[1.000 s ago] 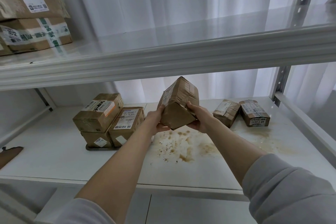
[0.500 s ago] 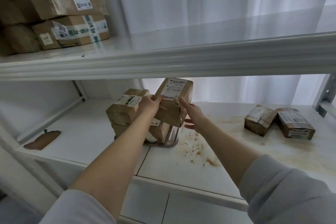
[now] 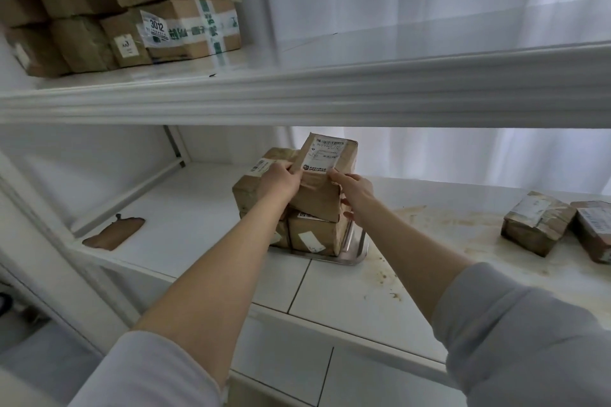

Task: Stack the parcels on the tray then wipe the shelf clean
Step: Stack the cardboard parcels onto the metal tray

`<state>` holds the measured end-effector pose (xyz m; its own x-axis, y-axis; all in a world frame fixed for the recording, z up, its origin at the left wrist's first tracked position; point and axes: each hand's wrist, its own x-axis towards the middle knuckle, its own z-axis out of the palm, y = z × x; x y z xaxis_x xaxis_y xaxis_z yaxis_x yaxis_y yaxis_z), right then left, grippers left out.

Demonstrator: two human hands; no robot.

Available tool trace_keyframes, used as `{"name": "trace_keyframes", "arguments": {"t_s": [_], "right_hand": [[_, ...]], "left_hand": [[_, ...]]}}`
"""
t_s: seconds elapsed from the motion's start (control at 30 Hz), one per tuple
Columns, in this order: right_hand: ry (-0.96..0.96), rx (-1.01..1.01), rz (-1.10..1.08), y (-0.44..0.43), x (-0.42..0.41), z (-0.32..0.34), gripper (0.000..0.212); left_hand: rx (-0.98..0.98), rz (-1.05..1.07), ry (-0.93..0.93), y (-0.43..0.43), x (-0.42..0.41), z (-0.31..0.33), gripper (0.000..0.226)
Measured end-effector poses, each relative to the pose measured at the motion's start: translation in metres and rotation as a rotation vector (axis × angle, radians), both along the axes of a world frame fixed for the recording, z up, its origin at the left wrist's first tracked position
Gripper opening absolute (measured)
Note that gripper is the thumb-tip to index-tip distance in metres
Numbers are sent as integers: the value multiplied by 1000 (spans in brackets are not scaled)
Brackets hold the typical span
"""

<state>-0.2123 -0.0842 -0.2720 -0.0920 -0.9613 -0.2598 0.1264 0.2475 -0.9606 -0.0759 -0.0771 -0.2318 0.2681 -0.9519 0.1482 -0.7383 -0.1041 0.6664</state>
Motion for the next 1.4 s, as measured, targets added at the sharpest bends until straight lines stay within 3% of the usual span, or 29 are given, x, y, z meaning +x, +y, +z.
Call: {"name": "trace_keyframes", "arguments": {"t_s": [0.37,0.63,0.77,0.83,0.93,1.0,1.4], "right_hand": [[107,-28,-75,-2,3,-4,49],[165,-90,-88,-2,9,-2,46],[202,-38,-101,1,12,-2,71],[147,21,-57,3,12,-3,88],[35,59,32,10,10,-2,62],[31,62,37,11,10,-4,55],[23,75,51,22,15,-1,84]], "left_hand": [[106,-1,-74,-8,5,-5,35],[78,6,-97,-7,7,-2,34],[102,23,-114,-6,5,-5,37],[88,26,-118,-6,5,-5,40],[78,10,-108,-8,7,-5,39],[67,4,-104,-10,8,-5,35],[90,24,-188,-9,7,-8,39]]}}
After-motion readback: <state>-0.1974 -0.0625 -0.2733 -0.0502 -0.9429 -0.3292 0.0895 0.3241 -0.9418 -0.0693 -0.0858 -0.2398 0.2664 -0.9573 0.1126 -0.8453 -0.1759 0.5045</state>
